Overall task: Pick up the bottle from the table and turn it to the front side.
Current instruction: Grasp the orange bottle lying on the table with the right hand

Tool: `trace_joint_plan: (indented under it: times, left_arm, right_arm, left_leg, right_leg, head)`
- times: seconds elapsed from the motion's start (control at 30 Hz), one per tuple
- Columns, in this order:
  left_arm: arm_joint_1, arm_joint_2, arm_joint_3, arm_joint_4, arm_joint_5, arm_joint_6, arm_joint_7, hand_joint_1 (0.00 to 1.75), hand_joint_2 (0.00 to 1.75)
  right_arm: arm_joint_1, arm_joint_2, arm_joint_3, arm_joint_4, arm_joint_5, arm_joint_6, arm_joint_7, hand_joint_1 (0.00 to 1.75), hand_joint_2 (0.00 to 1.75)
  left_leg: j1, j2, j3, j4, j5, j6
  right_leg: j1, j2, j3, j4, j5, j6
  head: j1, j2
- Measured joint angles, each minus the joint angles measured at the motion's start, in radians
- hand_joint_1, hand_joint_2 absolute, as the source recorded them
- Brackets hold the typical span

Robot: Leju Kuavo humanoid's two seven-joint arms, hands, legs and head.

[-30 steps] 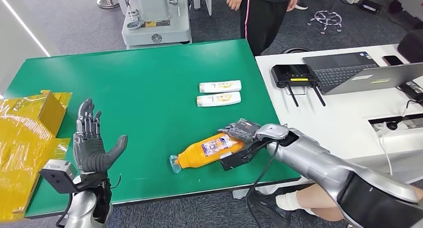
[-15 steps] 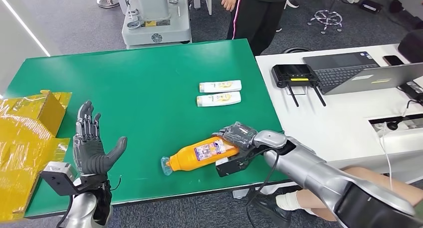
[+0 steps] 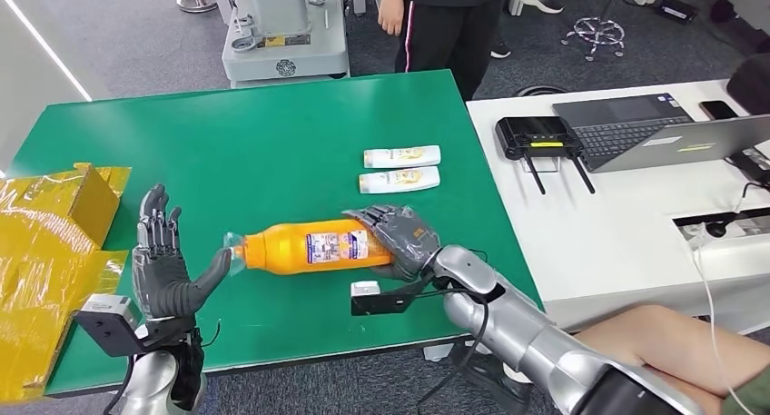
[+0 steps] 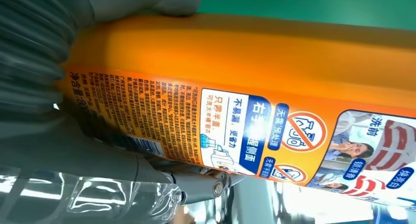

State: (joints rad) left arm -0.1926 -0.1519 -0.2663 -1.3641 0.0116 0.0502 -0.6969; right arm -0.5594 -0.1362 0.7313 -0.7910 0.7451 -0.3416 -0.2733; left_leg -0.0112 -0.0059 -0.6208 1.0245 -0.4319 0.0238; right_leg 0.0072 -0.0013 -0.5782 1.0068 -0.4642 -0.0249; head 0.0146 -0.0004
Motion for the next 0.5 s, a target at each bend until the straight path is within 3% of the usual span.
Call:
trace_joint_plan:
  times: [0.23, 0.5]
  left_arm:
    - [0.008, -0.019, 0.0, 0.001, -0.01, 0.003, 0.005, 0.0, 1.75]
    - [0.008, -0.029, 0.0, 0.004, -0.009, 0.014, 0.007, 0.0, 1.75]
  right_arm:
    - [0.115, 0.052, -0.145, -0.174, -0.05, -0.166, -0.065, 1.75, 1.75]
    - [0.182, 0.073, -0.222, -0.284, -0.118, -0.207, -0.109, 1.75, 1.75]
  left_leg:
    - [0.0, 0.0, -0.002, 0.0, 0.0, 0.0]
    - [0.0, 0.0, -0.002, 0.0, 0.0, 0.0]
  right_leg:
    - [0.0, 0.0, -0.002, 0.0, 0.0, 0.0]
    - [0.0, 0.0, -0.002, 0.0, 0.0, 0.0]
  head:
    - [0.0, 0.0]
    - [0.0, 0.0]
